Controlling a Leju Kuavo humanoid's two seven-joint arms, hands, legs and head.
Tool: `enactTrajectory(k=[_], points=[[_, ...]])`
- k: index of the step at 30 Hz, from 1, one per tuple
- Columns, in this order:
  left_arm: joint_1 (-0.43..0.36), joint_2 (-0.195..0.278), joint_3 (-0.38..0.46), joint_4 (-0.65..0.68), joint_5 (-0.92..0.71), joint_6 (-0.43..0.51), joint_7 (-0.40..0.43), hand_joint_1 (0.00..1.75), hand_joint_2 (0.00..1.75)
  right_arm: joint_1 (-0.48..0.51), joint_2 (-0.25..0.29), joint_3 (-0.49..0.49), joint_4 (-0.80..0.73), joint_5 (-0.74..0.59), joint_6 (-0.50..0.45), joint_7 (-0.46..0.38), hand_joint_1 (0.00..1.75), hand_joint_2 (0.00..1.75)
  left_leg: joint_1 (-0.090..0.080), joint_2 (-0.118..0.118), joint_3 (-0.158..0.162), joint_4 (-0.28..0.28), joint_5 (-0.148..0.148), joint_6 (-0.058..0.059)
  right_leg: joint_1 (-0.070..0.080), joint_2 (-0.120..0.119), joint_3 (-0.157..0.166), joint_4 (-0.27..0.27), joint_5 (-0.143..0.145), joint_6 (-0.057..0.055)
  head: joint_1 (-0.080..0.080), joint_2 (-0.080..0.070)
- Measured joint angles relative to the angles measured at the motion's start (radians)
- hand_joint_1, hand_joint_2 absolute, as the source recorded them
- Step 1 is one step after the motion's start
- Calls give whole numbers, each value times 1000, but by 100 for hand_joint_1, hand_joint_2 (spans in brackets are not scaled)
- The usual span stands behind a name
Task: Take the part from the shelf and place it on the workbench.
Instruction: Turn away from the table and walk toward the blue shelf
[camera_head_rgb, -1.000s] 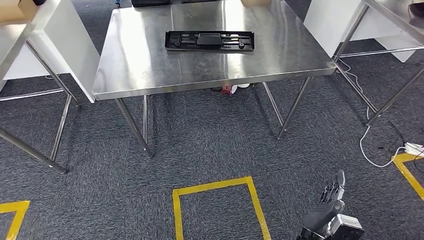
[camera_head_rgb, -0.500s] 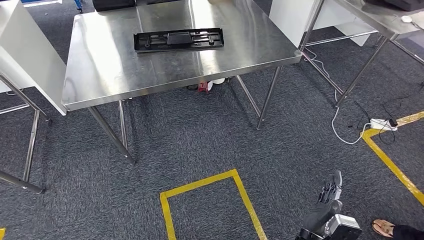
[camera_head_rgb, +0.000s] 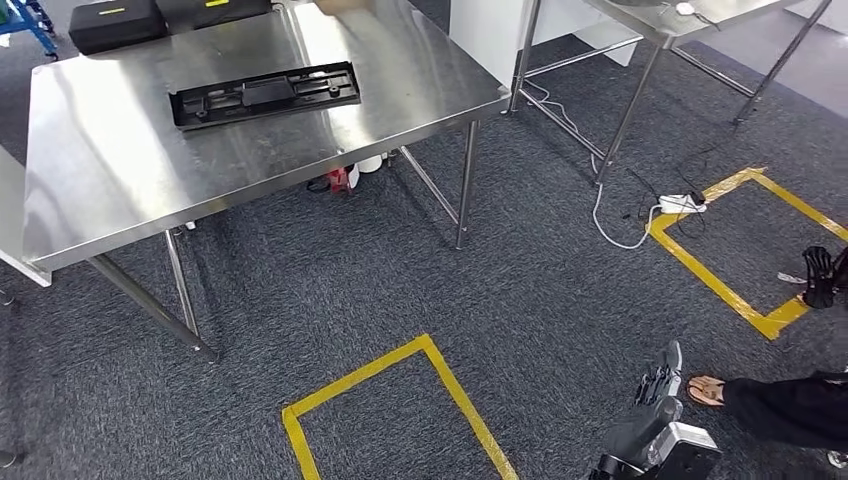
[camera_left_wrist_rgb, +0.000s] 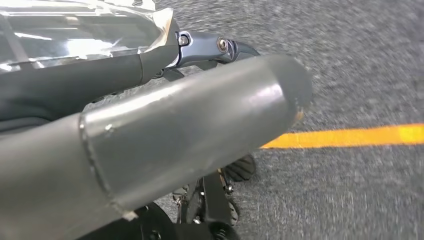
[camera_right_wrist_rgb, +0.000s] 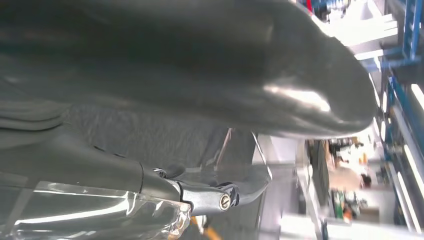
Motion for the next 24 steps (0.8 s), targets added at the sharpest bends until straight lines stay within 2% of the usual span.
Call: enactTrajectory(k=[1, 3, 4, 5, 7, 9, 10, 11, 12, 13, 14, 15, 16, 17, 18, 19, 20, 21, 22, 23, 24], points=[[0, 1, 0, 0, -1, 0, 2, 0, 0, -1, -1, -2, 5, -2, 0, -1, 0, 0, -3, -12, 8, -17, 1, 2, 0, 11, -5, -1, 3, 6, 0, 0], [-1, 0, 0, 0, -1, 2, 5, 0, 0, -1, -2, -8, 14, -5, 0, -2, 0, 0, -7, 13, 10, -26, 7, 11, -2, 31, -16, -4, 10, 22, 0, 0], [-2, 0, 0, 0, -1, 3, 6, 0, 0, -3, -3, -13, 21, -8, -1, -2, 0, 0, -8, 27, 12, -32, 13, 17, 0, 20, -24, 2, 8, 27, 0, 0], [-3, 0, 0, 0, -1, 4, 6, 0, 0, -6, -4, -20, 31, -10, -4, -2, 0, 0, -7, 43, 13, -39, 19, 24, 2, -4, -38, 23, -3, 28, 3, 0], [-1, 1, 0, 0, -1, 6, 8, 0, 0, -22, -9, -35, 64, -7, -26, -1, 0, 0, -8, 77, 12, -47, 25, 31, 6, -68, -92, 126, -55, 23, 10, 0], [2, 2, 0, 0, -4, 6, 9, 0, 0, -46, -17, -57, 126, 17, -72, -8, 0, 0, -12, 112, 8, -46, 26, 32, 6, -92, -148, 248, -103, 22, 14, 0], [2, 2, 0, 0, -5, 6, 9, 0, 0, -57, -23, -72, 166, 31, -95, -16, 0, 0, -13, 128, 7, -46, 26, 32, 6, -95, -155, 272, -109, 26, 14, 0], [2, 2, 0, 0, -7, 6, 10, 0, 0, -67, -29, -87, 204, 40, -110, -26, 0, 0, -14, 141, 6, -46, 26, 32, 6, -99, -139, 254, -100, 32, 15, 0], [2, 1, 0, 0, -9, 6, 10, 0, 0, -75, -35, -100, 238, 46, -118, -34, 0, 0, -14, 154, 7, -46, 25, 32, 6, -109, -102, 196, -79, 37, 15, 0], [1, 1, 0, 0, -10, 6, 10, 0, 0, -83, -39, -111, 264, 50, -120, -38, 0, 0, -15, 165, 9, -46, 25, 30, 7, -132, -55, 117, -55, 39, 15, 0], [1, 1, 0, 0, -11, 6, 10, 0, 0, -92, -43, -119, 286, 52, -122, -40, 0, 0, -18, 176, 11, -45, 23, 27, 11, -153, -14, 48, -34, 39, 16, 0], [1, 1, 0, 0, -11, 6, 10, 0, 0, -101, -45, -125, 303, 54, -124, -42, 0, 0, -21, 186, 13, -44, 21, 23, 14, -168, 12, 0, -21, 36, 15, 0], [-1, 1, 0, 0, -11, 6, 10, 0, 0, -108, -46, -129, 318, 56, -125, -43, 0, 0, -23, 195, 15, -43, 19, 19, 17, -175, 22, -21, -14, 31, 14, 0], [-3, 1, 0, 0, -11, 6, 10, 0, 0, -112, -48, -133, 332, 56, -127, -44, 0, 0, -24, 203, 16, -43, 18, 14, 20, -166, 19, -22, -11, 27, 13, 0], [-5, 1, 0, 0, -12, 6, 10, 0, 0, -114, -49, -138, 343, 57, -128, -46, 0, 0, -23, 208, 18, -43, 17, 9, 17, -155, 18, -23, -8, 20, 12, 0], [-7, 1, 0, 0, -12, 6, 10, 0, 0, -115, -49, -142, 352, 57, -128, -47, 0, 0, -20, 200, 18, -38, 12, 2, 13, -145, 19, -24, -6, 15, 12, 0], [-8, 1, 0, 0, -12, 6, 10, 0, 0, -117, -50, -146, 358, 57, -128, -47, 0, 0, -17, 179, 12, -22, -4, -4, 8, -136, 18, -26, -2, 8, 11, 0], [-7, 2, 0, 0, -12, 6, 10, 0, 0, -121, -50, -149, 364, 57, -129, -48, 0, 0, -14, 150, -3, 15, -31, -10, 3, -125, 20, -27, 3, 0, 9, 0], [-6, 2, 0, 0, -12, 6, 10, 0, 0, -124, -49, -150, 369, 58, -129, -48, 0, 0, -13, 120, -26, 72, -65, -14, 3, -115, 17, -27, 6, -6, 7, 0], [-4, 2, 0, 0, -12, 6, 10, 0, 0, -126, -49, -150, 374, 58, -129, -49, 0, 0, -12, 100, -56, 139, -99, -15, 3, -104, 15, -26, 9, -11, 5, 0], [-2, 2, 0, 0, -12, 6, 10, 0, 0, -127, -48, -151, 380, 58, -129, -49, 0, 0, -11, 91, -84, 200, -122, -17, 4, -91, 14, -26, 10, -13, 5, 0]])
